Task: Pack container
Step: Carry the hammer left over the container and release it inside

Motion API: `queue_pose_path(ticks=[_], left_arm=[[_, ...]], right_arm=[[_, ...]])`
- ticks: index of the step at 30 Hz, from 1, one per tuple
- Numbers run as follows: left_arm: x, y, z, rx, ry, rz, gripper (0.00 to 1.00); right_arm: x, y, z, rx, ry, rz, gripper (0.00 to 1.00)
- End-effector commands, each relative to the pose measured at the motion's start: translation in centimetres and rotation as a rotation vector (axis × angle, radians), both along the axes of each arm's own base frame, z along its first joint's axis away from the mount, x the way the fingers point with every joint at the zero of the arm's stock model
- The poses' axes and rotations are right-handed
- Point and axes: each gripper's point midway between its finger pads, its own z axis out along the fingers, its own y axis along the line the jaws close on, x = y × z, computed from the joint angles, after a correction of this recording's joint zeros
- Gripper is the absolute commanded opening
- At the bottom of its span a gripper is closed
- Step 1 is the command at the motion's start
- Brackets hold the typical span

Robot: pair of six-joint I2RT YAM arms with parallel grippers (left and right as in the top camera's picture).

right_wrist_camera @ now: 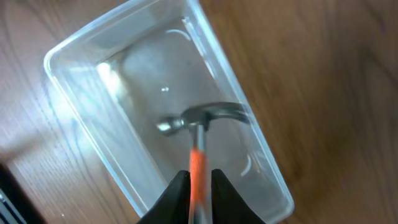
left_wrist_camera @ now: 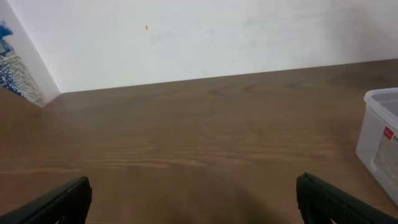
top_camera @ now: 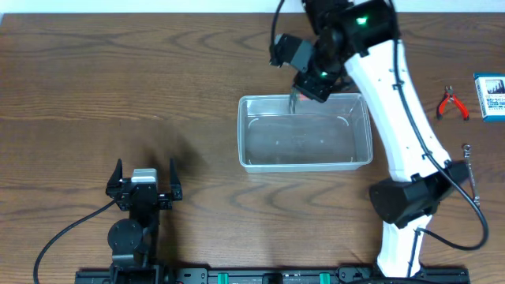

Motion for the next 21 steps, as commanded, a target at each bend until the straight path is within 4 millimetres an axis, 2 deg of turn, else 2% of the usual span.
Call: queue_pose_path(ticks=[1,8,21], left_arm=[[0.0,0.1,-1.8,-0.005,0.042,0.004,0.98],[0.0,0.1,-1.8,-0.005,0.042,0.004,0.98],[0.0,0.1,-1.8,-0.005,0.042,0.004,0.98]], right_arm=[[-0.2,0.7,-2.3,-0.017,0.057,0.067,0.16],[-0.6,1.2,-5.2,-0.016,0.154,0.071,0.14],[0.3,1.6,-5.4,0.004,0.141,-0.001,0.18]])
